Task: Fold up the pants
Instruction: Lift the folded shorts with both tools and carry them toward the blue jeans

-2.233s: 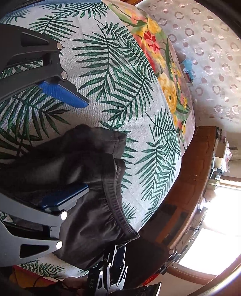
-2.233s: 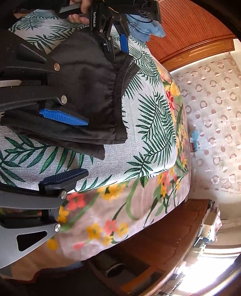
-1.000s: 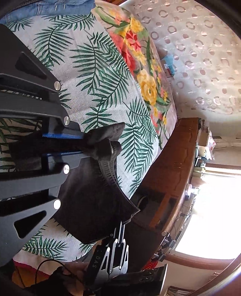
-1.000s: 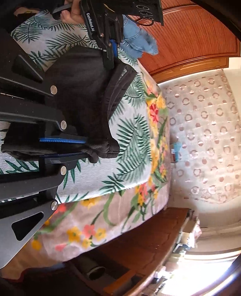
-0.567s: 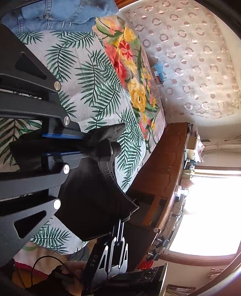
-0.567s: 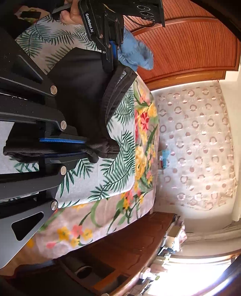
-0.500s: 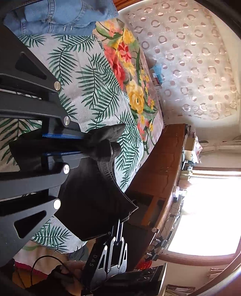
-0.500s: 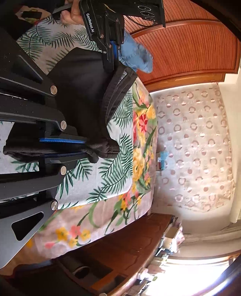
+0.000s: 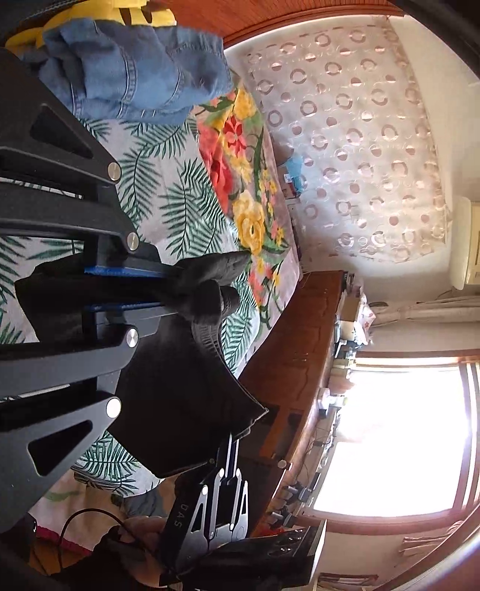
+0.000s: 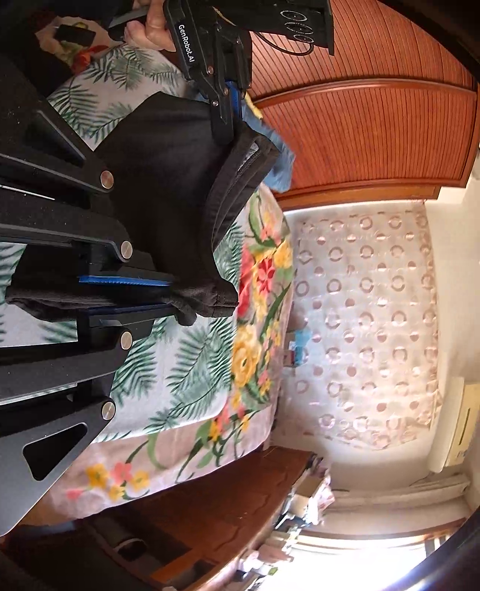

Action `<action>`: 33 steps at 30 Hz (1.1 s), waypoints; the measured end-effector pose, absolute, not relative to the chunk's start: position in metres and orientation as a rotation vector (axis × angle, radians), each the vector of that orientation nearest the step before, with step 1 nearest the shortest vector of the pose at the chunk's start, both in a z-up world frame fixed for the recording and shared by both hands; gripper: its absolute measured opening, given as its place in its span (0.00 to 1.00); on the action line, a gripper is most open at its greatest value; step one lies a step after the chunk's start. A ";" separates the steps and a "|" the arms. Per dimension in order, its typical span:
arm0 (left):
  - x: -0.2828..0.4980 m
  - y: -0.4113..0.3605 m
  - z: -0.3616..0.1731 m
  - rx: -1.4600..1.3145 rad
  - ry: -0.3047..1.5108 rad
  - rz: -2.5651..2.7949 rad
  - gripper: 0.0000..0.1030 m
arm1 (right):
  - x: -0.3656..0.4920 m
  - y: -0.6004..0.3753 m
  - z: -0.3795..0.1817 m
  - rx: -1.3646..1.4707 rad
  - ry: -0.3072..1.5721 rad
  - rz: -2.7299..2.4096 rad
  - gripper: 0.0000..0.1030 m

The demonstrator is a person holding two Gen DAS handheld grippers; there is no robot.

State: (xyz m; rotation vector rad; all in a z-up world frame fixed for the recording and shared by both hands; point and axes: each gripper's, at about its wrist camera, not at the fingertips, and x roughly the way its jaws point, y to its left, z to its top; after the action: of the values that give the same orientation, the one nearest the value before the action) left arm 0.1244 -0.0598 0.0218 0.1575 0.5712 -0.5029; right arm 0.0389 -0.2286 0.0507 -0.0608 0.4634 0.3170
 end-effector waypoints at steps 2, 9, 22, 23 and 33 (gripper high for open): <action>0.124 -0.049 0.025 0.154 0.558 -0.479 0.11 | 0.044 -0.222 0.053 -0.073 0.451 0.339 0.08; 0.135 -0.005 0.029 0.126 0.533 -0.380 0.11 | 0.086 -0.183 0.063 -0.151 0.403 0.431 0.08; 0.166 0.084 0.042 0.060 0.482 -0.195 0.11 | 0.186 -0.142 0.064 -0.208 0.353 0.578 0.08; 0.169 0.088 0.041 0.057 0.481 -0.184 0.11 | 0.193 -0.140 0.063 -0.214 0.351 0.586 0.08; 0.182 0.131 0.028 -0.021 0.460 -0.104 0.11 | 0.241 -0.112 0.065 -0.294 0.329 0.629 0.08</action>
State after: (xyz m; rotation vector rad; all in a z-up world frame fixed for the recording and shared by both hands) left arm 0.1823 0.1313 0.0278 -0.0208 0.4595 -0.1036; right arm 0.2410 -0.1121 0.0653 -0.2938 0.3291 0.6291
